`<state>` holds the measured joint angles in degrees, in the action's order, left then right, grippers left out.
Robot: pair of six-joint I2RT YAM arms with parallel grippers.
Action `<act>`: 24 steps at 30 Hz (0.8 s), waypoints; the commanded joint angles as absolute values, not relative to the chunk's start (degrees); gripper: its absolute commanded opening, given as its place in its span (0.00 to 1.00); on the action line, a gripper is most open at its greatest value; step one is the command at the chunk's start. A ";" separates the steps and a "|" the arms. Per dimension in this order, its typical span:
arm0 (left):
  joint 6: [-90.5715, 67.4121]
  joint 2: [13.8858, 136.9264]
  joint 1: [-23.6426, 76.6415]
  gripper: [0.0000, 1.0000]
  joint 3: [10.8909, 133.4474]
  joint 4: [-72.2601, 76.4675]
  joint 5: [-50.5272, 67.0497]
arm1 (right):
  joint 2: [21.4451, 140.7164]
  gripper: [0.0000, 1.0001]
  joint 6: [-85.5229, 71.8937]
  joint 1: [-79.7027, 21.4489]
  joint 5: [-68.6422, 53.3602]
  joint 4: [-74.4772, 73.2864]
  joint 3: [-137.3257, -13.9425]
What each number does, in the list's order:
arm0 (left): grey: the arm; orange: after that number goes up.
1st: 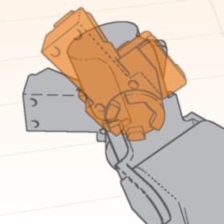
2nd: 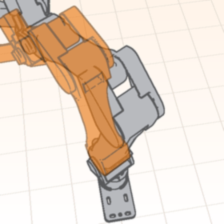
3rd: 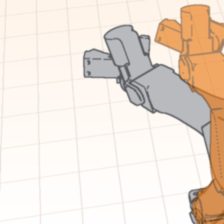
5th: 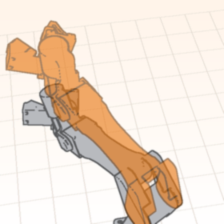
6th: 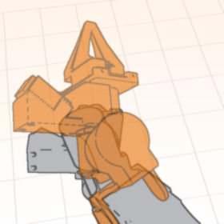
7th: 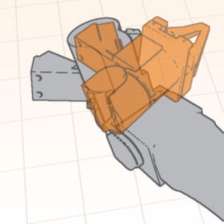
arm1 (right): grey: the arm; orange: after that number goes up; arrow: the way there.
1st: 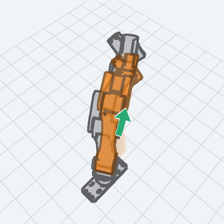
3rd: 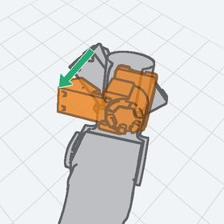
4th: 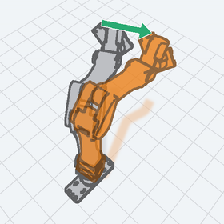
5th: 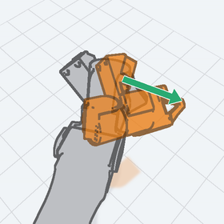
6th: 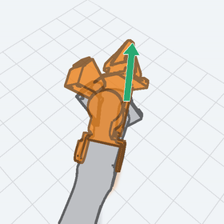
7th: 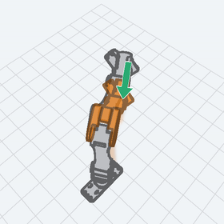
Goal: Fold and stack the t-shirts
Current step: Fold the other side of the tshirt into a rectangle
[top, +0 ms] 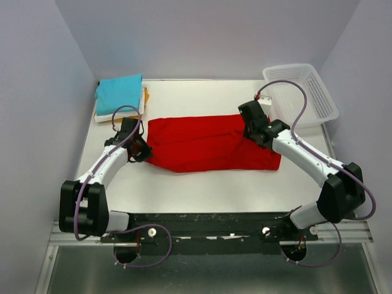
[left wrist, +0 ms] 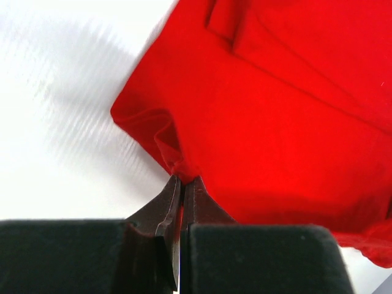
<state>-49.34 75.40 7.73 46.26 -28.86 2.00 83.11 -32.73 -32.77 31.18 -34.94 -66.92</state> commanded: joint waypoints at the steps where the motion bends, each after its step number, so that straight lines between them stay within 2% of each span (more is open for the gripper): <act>1: -47.50 79.81 5.77 0.00 51.73 -30.05 2.76 | 88.90 0.01 -25.95 -27.90 32.33 -24.90 -71.43; 5: -46.56 84.88 4.72 0.00 55.72 -30.39 4.22 | 93.51 0.01 -19.89 -24.23 29.50 -16.81 -73.21; 14: -46.99 90.94 3.45 0.00 59.94 -30.54 4.04 | 102.97 0.01 -12.81 -20.18 25.50 -12.55 -79.32; 20: -46.89 92.11 2.88 0.00 59.90 -31.28 3.92 | 109.91 0.04 -4.95 -18.55 20.03 -7.87 -82.72; 23: -46.89 91.85 2.60 0.00 59.77 -31.79 3.71 | 114.75 0.14 -4.34 -17.44 19.38 -11.36 -87.22; 24: -46.88 91.76 2.56 0.11 59.89 -32.18 3.54 | 116.30 0.21 -5.30 -17.04 20.92 -12.98 -89.34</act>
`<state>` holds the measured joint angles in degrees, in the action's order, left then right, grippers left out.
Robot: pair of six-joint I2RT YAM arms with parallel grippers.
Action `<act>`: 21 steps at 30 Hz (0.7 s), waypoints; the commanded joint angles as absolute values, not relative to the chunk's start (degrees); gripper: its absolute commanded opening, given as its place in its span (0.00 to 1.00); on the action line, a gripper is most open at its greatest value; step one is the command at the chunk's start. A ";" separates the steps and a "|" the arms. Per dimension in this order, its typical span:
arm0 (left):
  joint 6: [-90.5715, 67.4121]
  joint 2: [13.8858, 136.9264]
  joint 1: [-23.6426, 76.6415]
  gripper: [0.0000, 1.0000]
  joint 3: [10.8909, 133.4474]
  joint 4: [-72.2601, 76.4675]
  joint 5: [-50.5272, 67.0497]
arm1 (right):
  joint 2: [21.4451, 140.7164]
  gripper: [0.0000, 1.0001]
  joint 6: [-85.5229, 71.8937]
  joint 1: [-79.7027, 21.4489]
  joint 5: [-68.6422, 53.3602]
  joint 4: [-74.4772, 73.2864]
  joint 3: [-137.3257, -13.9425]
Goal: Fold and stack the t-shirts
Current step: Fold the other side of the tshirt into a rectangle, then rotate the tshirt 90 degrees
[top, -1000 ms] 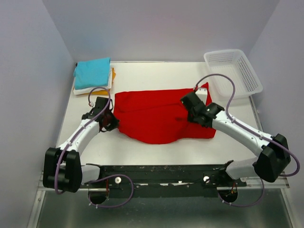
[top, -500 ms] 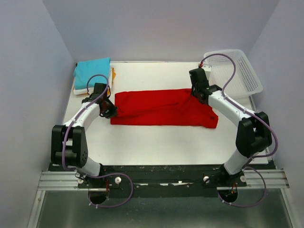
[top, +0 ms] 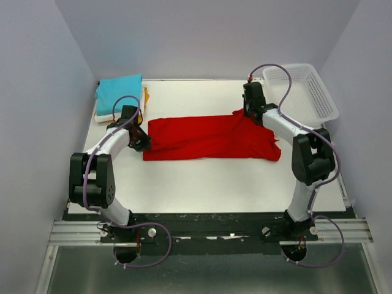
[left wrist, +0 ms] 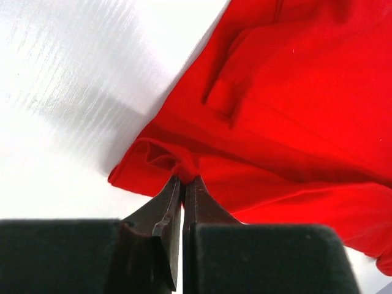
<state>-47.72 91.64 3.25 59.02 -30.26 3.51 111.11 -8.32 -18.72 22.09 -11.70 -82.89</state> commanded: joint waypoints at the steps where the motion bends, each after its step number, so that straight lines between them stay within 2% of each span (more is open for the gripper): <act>1: -47.01 91.58 2.45 0.28 59.99 -32.51 3.40 | 118.32 0.37 -6.38 -16.82 22.73 -15.28 -91.16; 3: -46.69 90.71 2.46 0.42 60.50 -33.05 3.50 | 120.32 0.59 -7.36 -16.74 26.84 -17.27 -94.43; 4: -46.56 89.91 2.46 0.58 61.11 -33.87 3.24 | 120.56 0.64 -8.84 -16.72 29.43 -17.62 -95.13; 6: -46.32 87.99 2.43 0.98 62.16 -35.05 2.38 | 119.72 0.76 -11.19 -16.68 33.30 -17.80 -95.71; 8: -45.98 86.08 2.48 0.98 63.30 -36.19 2.50 | 117.57 0.87 -13.76 -16.68 34.84 -18.10 -95.21; 9: -45.88 85.39 2.56 0.98 64.15 -36.65 2.69 | 116.45 0.98 -14.98 -16.65 34.60 -18.11 -94.35; 13: -45.59 84.91 3.89 0.98 66.60 -36.34 4.95 | 109.68 1.00 -19.31 -16.71 27.16 -18.61 -88.92; 18: -44.35 90.84 7.70 0.99 71.22 -32.59 11.75 | 101.91 1.00 -22.42 -16.77 -3.37 -11.99 -74.63; 21: -43.25 98.68 9.29 0.99 76.74 -31.71 15.95 | 99.44 1.00 -27.32 -17.17 -9.90 -9.10 -66.71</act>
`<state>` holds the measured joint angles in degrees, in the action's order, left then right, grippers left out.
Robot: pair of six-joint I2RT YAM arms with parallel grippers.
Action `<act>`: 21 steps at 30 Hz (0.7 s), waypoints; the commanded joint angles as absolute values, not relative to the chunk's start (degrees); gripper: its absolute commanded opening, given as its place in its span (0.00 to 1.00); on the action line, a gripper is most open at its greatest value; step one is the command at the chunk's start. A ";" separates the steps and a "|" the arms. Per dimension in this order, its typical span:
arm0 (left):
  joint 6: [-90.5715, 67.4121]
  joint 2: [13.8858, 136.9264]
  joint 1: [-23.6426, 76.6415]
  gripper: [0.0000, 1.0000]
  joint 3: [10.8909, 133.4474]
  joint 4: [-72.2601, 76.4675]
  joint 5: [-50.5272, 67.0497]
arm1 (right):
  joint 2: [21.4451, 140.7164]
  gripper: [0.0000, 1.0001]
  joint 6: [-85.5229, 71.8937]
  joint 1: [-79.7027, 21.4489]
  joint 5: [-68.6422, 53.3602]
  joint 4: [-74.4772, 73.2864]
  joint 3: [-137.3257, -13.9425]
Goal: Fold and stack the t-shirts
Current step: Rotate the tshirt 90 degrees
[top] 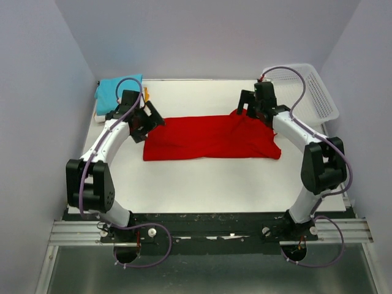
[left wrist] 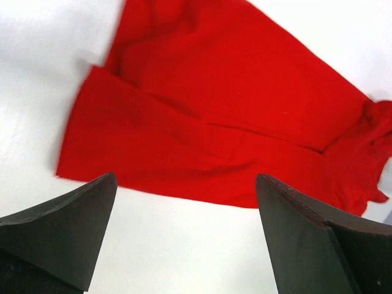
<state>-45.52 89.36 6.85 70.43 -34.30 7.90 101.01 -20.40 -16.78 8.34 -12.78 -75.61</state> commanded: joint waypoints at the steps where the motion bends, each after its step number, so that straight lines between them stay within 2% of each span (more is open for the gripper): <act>1: -42.70 101.44 9.93 0.99 79.35 -32.21 15.80 | 98.90 1.00 -28.63 -17.31 -9.15 -8.26 -64.42; 6: -40.22 112.63 11.93 0.98 89.42 -36.83 16.02 | 99.34 1.00 -34.92 -17.23 1.76 -9.36 -59.28; 10: -39.31 114.15 13.06 0.99 86.88 -36.43 17.17 | 105.39 1.00 -35.39 -17.04 5.49 -11.34 -63.21; 14: -40.48 108.61 14.90 0.99 74.92 -35.06 16.61 | 112.36 1.00 -31.99 -16.78 6.38 -10.82 -72.06; 21: -48.40 88.75 22.90 0.99 41.99 -23.39 21.23 | 125.94 1.00 -21.87 -16.59 1.30 -7.29 -92.61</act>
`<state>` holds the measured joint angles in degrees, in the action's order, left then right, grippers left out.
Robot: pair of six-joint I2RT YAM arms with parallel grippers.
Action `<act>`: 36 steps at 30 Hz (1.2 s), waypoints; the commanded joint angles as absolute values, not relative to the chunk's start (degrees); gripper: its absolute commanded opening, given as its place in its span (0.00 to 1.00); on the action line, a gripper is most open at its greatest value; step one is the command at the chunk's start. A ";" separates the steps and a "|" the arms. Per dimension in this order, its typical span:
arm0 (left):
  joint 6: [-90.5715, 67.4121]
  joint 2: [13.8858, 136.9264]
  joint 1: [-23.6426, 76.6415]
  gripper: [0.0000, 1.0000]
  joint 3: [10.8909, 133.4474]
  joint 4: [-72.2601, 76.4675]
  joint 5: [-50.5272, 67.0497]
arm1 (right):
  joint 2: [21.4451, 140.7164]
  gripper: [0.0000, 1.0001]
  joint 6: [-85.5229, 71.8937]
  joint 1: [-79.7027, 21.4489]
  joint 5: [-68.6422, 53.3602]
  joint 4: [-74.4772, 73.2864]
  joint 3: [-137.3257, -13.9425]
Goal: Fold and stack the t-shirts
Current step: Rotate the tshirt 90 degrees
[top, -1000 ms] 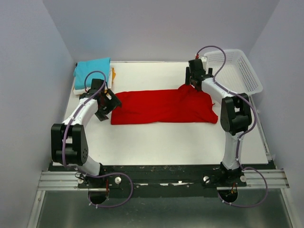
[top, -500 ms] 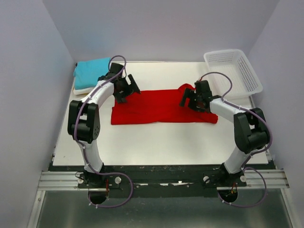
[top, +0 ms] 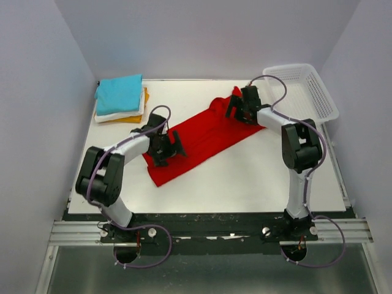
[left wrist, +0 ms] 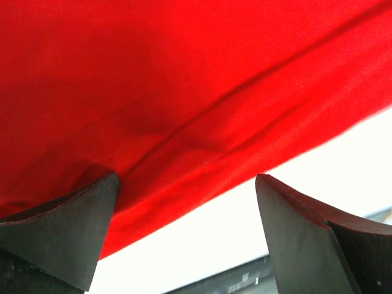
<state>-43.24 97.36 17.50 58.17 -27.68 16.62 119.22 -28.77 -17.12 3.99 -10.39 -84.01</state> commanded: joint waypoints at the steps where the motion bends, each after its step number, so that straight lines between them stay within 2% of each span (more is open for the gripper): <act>1: -50.97 86.55 24.94 0.99 38.71 -21.30 22.95 | 128.27 1.00 -21.16 -16.61 -0.92 -6.16 -95.66; 5: -58.96 81.25 38.54 0.99 33.03 -10.12 27.34 | 141.25 1.00 -19.97 -16.60 -10.90 -4.30 -110.64; 7: -59.20 81.73 43.60 0.98 35.70 -8.74 26.29 | 146.55 1.00 -21.32 -16.69 -16.12 -2.11 -116.62; 11: -59.51 83.20 49.57 0.99 42.09 -7.96 24.28 | 153.54 1.00 -23.68 -16.70 -18.07 3.60 -125.40; 14: -58.12 81.91 52.05 0.99 45.86 -10.71 22.43 | 155.16 1.00 -22.80 -16.74 -19.00 4.49 -130.98; 19: -55.57 73.76 52.21 0.99 47.38 -24.91 8.75 | 150.46 1.00 -20.72 -16.86 -19.61 4.10 -131.87; 22: -54.43 70.91 49.21 0.98 46.76 -29.53 1.73 | 143.21 1.00 -19.19 -17.52 -18.34 3.11 -125.08; 24: -53.51 70.65 44.85 0.99 44.52 -29.44 2.04 | 137.57 1.00 -18.76 -18.13 -15.91 3.19 -118.19; 30: -50.17 74.34 35.52 0.99 39.22 -23.86 7.47 | 121.08 1.00 -19.77 -21.23 -9.75 1.01 -97.75; 36: -49.53 80.06 34.72 0.99 36.77 -14.70 16.72 | 104.83 1.00 -26.15 -29.69 -3.92 3.78 -72.01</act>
